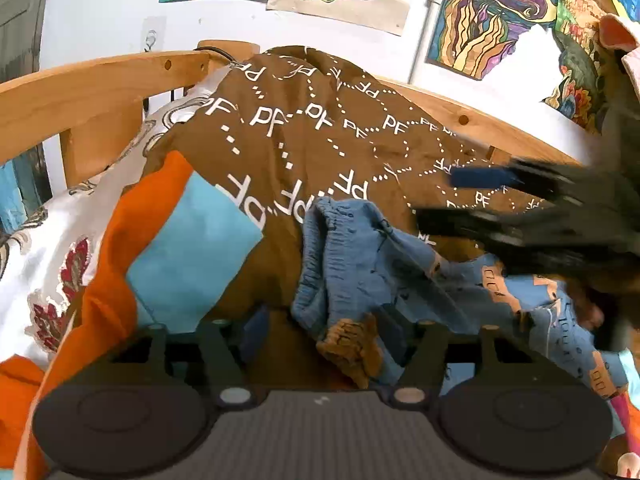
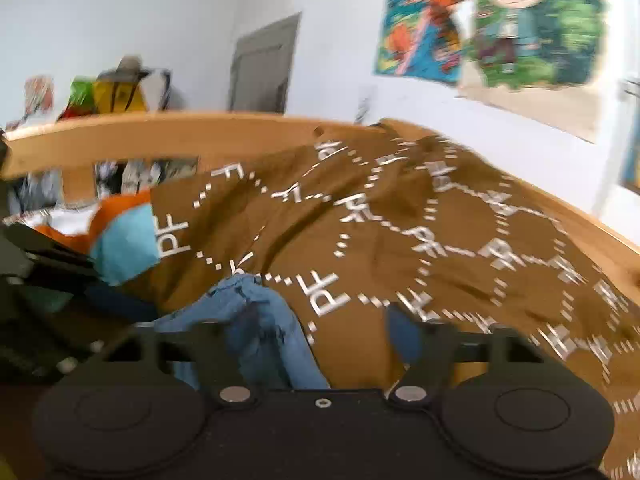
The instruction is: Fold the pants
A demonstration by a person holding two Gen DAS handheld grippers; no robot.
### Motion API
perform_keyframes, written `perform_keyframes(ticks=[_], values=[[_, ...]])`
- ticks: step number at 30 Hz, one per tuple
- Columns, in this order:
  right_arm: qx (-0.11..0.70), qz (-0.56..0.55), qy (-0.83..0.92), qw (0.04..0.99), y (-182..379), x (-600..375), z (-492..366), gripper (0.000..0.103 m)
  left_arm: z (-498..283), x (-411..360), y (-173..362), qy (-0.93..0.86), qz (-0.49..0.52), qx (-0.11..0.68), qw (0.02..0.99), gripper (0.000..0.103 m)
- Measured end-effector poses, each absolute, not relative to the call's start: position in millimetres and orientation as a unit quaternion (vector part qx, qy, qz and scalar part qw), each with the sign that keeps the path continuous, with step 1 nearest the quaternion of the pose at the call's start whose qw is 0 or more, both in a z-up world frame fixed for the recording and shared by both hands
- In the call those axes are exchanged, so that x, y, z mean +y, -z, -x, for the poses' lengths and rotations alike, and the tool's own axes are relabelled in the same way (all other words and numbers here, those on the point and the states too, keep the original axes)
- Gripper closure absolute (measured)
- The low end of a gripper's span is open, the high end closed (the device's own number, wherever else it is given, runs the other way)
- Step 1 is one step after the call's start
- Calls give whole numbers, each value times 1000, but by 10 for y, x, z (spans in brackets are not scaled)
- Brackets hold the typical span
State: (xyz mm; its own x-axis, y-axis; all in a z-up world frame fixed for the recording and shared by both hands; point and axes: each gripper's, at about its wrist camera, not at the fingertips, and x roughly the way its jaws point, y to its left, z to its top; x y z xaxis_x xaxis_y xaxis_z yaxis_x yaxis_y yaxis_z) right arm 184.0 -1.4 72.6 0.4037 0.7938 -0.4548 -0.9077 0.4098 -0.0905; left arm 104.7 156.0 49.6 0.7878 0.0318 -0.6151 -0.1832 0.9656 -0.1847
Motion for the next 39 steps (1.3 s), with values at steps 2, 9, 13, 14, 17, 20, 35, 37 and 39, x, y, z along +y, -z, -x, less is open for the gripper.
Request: perform_keyframes(ticks=[2, 9, 13, 14, 17, 20, 35, 37, 39], values=[[182, 143, -500, 835, -745, -309, -1733, 22, -1053, 1552, -492, -55, 117, 321, 938, 32], [213, 169, -374, 887, -475, -1147, -1171, 17, -1077, 1635, -460, -56, 149, 317, 935, 40], [219, 205, -299, 906, -201, -1396, -909, 20, -1115, 1672, -462, -76, 165, 326, 928, 56], [215, 221, -288, 907, -132, -1402, -866, 21, -1128, 1669, -470, -79, 169, 329, 926, 58], [210, 250, -287, 901, 44, -1383, -813, 22, -1186, 1638, -467, -89, 177, 345, 918, 71], [227, 269, -284, 892, 220, -1319, -881, 26, -1216, 1569, -492, -103, 171, 350, 915, 81], [205, 187, -302, 912, -3, -1669, -912, 24, -1095, 685, -1079, -45, 42, 280, 958, 88], [211, 176, -295, 915, -99, -1836, -972, 24, -1112, 501, -1170, -20, 26, 272, 962, 88], [218, 170, -283, 919, -192, -2039, -1021, 24, -1153, 300, -1252, 8, 11, 267, 964, 88]])
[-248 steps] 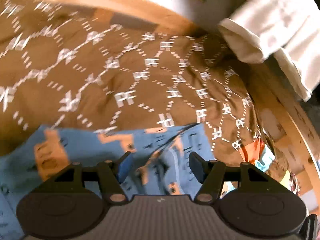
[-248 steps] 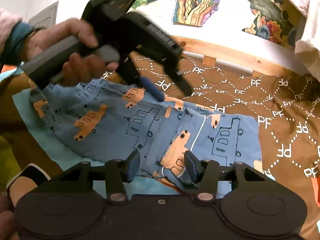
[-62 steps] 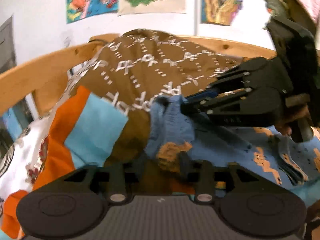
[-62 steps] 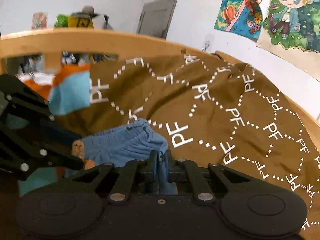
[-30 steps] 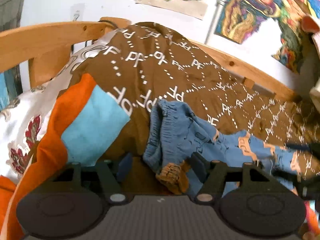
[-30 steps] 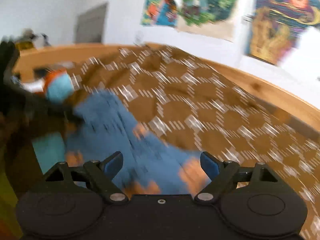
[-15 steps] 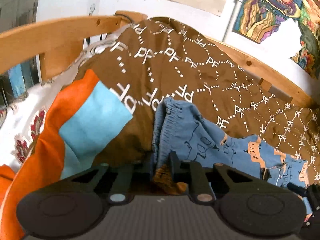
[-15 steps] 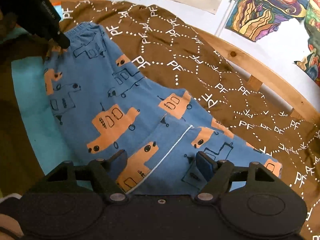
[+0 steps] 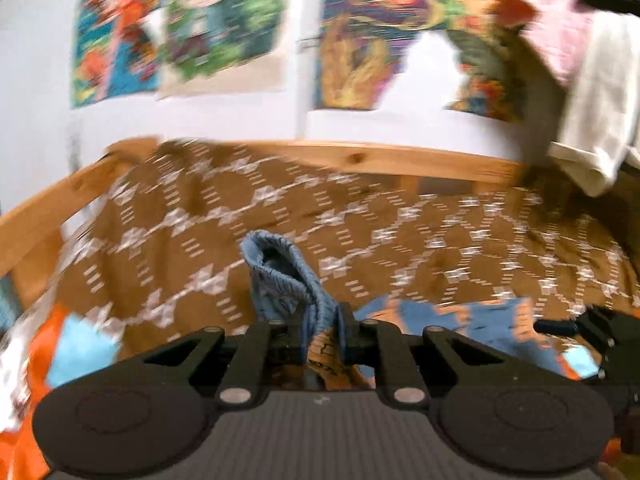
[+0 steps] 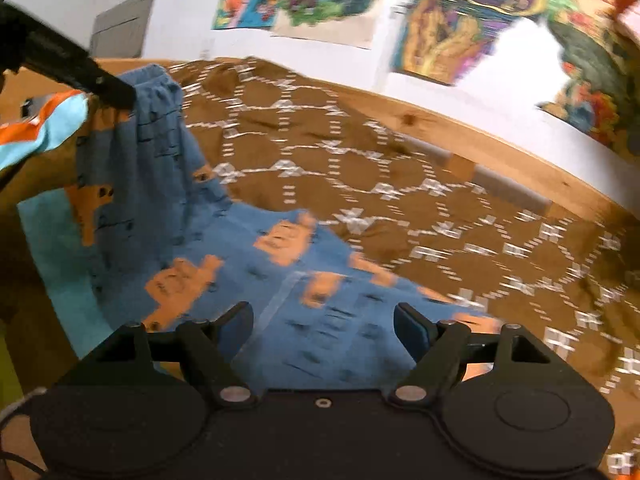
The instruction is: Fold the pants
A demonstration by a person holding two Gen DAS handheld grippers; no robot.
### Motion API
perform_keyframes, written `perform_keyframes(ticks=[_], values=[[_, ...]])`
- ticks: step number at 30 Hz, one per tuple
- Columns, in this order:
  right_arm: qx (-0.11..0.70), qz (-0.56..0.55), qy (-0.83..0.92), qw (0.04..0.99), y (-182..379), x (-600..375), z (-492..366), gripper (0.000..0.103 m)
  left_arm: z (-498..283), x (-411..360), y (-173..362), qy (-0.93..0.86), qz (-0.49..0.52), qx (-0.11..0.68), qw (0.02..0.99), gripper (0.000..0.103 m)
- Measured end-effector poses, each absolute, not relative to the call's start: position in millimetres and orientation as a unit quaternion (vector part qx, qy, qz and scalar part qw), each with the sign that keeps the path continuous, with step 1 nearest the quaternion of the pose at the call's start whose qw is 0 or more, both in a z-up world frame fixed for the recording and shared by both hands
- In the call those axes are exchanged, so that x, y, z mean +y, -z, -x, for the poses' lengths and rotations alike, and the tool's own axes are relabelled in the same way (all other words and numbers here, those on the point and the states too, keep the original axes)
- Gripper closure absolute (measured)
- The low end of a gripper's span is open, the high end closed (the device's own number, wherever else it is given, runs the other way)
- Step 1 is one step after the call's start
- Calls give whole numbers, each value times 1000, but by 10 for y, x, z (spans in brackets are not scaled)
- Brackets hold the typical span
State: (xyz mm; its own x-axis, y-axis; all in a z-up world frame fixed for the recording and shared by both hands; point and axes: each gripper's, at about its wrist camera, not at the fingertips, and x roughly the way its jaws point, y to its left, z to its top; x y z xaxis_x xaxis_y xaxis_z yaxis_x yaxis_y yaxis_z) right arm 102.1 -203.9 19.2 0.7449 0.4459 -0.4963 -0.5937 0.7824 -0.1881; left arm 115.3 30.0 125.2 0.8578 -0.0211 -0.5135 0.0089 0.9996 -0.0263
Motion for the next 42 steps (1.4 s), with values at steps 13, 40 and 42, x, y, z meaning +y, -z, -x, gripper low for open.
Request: perform_keyframes(ticks=[13, 40, 42], values=[[238, 69, -175, 953, -313, -3382, -1112, 18, -1623, -1335, -871, 163, -75, 287, 941, 84], [316, -164, -320, 878, 203, -3169, -1732, 68, -1446, -1605, 56, 169, -222, 346, 896, 91], [319, -177, -322, 874, 227, -3193, -1733, 77, -1448, -1598, 41, 166, -220, 345, 897, 98]])
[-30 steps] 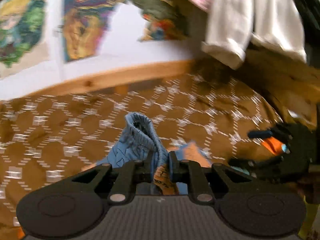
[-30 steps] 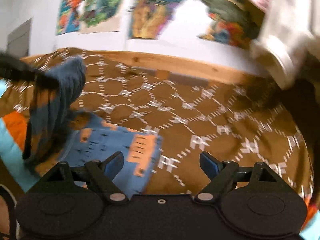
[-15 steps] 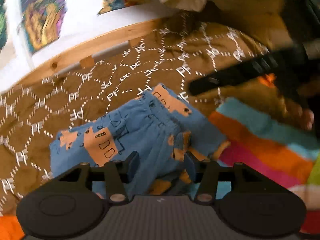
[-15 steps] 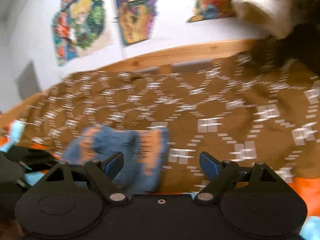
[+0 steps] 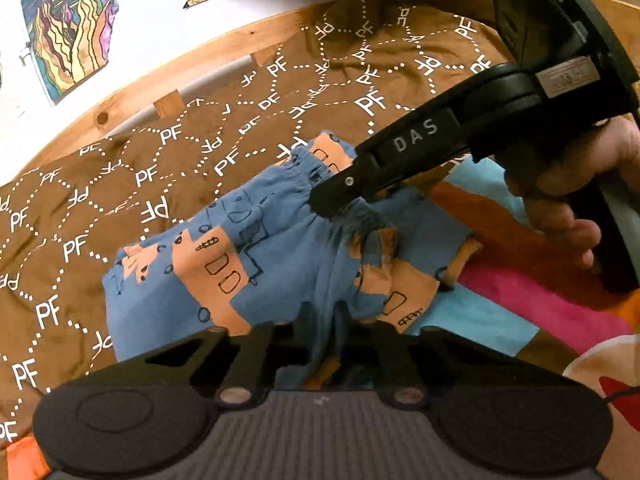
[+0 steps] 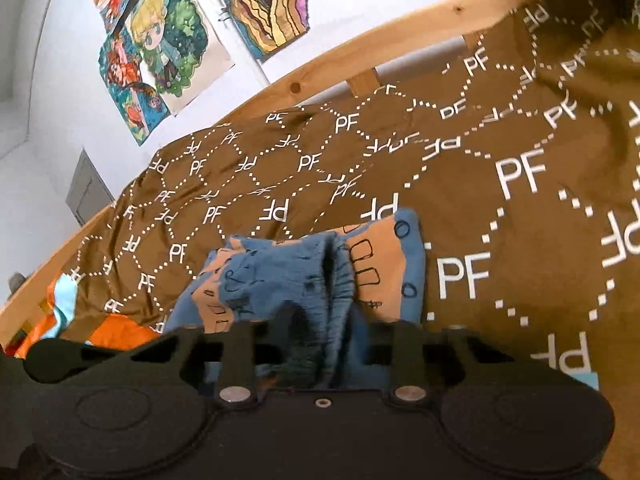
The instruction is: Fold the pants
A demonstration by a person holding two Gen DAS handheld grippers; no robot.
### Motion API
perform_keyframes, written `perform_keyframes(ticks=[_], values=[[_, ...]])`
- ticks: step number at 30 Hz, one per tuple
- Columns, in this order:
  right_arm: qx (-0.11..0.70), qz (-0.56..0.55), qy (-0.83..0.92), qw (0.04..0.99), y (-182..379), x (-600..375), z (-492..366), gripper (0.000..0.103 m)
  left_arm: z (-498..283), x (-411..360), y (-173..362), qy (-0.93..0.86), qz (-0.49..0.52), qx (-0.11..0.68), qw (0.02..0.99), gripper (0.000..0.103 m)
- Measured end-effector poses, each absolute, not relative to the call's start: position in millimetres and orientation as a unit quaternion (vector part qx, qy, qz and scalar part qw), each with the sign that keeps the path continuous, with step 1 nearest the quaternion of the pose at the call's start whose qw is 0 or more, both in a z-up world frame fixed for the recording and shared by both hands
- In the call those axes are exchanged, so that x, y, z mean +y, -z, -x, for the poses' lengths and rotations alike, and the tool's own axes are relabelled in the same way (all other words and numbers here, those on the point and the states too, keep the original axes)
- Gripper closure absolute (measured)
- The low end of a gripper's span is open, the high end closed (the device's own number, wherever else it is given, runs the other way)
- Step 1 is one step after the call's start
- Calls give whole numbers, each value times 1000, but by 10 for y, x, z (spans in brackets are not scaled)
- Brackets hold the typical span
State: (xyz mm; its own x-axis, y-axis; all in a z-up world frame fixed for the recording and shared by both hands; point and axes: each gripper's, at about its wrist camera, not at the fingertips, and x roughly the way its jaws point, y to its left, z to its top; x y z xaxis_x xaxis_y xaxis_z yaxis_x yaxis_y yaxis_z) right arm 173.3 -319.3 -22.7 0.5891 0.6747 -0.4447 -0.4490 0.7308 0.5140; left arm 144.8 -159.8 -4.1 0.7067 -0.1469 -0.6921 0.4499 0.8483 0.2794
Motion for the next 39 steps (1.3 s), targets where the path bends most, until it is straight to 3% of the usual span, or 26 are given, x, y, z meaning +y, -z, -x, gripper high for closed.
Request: perform_keyframes(ticks=[1, 4, 12, 20, 23, 25, 26, 31, 35, 39], values=[[317, -181, -323, 873, 225, -3198, -1721, 86, -1449, -1592, 18, 167, -215, 344, 898, 100], [308, -182, -323, 876, 173, -3199, -1700, 91, -1434, -1547, -86, 168, -199, 340, 904, 101], [288, -177, -318, 886, -238, -3340, -1585, 93, -1286, -1609, -391, 200, -174, 305, 915, 101], [342, -155, -272, 886, 7, -3474, -1648, 93, -1466, -1689, 21, 240, -157, 356, 889, 100], [344, -127, -262, 892, 129, -3467, -1650, 79, -1448, -1572, -31, 244, -127, 358, 892, 92], [328, -105, -255, 904, 76, -3473, -1623, 65, -1414, -1454, -143, 251, -97, 352, 897, 66], [314, -91, -249, 912, 36, -3467, -1600, 61, -1390, -1385, -199, 247, -87, 343, 902, 62], [245, -5, -255, 935, -132, -3268, -1430, 32, -1388, -1062, -239, 186, -61, 349, 916, 60], [259, 109, -245, 928, -29, -2960, -1328, 27, -1466, -880, -58, 120, -54, 413, 901, 59], [291, 147, -227, 918, 125, -2929, -1238, 22, -1381, -795, -70, 120, -40, 412, 902, 43]])
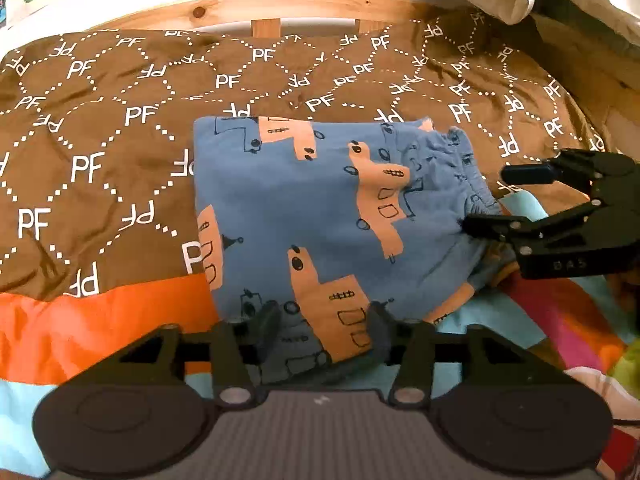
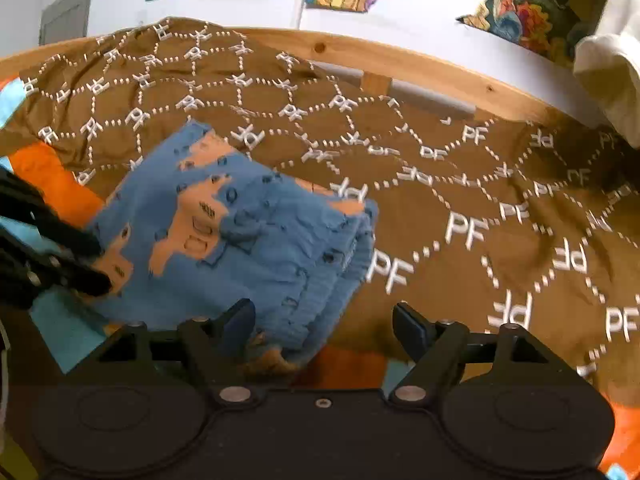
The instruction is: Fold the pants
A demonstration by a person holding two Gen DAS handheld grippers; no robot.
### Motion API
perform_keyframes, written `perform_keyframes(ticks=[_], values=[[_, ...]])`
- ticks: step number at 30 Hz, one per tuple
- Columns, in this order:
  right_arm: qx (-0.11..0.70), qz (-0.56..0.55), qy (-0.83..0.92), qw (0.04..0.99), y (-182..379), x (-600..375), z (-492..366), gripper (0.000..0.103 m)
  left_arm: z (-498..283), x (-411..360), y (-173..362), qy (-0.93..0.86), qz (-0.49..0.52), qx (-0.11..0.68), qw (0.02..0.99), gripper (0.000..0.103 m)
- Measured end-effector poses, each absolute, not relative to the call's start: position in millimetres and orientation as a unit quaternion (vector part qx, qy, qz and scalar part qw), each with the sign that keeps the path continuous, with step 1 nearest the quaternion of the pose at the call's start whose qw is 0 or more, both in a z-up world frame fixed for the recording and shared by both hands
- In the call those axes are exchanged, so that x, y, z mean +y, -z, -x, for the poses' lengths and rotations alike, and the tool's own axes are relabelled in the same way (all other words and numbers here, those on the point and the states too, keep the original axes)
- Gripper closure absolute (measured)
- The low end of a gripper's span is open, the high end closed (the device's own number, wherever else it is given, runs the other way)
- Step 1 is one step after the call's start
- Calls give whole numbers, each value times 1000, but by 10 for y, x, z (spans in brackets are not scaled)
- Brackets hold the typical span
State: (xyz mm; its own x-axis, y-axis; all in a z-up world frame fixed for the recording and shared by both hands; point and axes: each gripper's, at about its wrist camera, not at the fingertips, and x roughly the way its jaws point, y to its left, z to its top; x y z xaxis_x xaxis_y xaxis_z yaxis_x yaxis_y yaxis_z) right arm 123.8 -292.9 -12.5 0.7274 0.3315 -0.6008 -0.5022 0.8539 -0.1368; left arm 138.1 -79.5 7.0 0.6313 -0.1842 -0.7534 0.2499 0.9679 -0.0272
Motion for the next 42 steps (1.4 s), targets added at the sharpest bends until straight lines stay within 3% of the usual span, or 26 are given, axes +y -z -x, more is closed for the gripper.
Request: perform_keyframes(ticks=[2, 5, 7, 12, 18, 25, 35, 42], values=[[292, 135, -223, 920, 98, -2990, -1194, 15, -1370, -785, -85, 120, -44, 413, 902, 40], [261, 120, -217, 933, -24, -3051, -1103, 11, -1376, -763, -159, 114, -35, 413, 903, 26], [234, 120, -210, 942, -99, -3029, -1082, 2, -1421, -722, -216, 105, -21, 405, 908, 15], [186, 121, -189, 957, -132, -2880, -1287, 1, -1723, -658, -359, 64, -14, 387, 920, 0], [155, 124, -167, 966, 25, -2819, -1594, 1, -2163, -622, -299, 16, -39, 392, 919, 0], [191, 85, -150, 966, 151, -3083, -1873, 1, -2393, -522, -162, -2, -3, 425, 905, 0], [240, -1, -204, 949, -226, -3247, -1725, 1, -2195, -432, -231, 3, 35, 425, 904, 0], [305, 56, -230, 922, -22, -3095, -1360, 1, -1795, -441, -177, 39, 46, 425, 903, 0]])
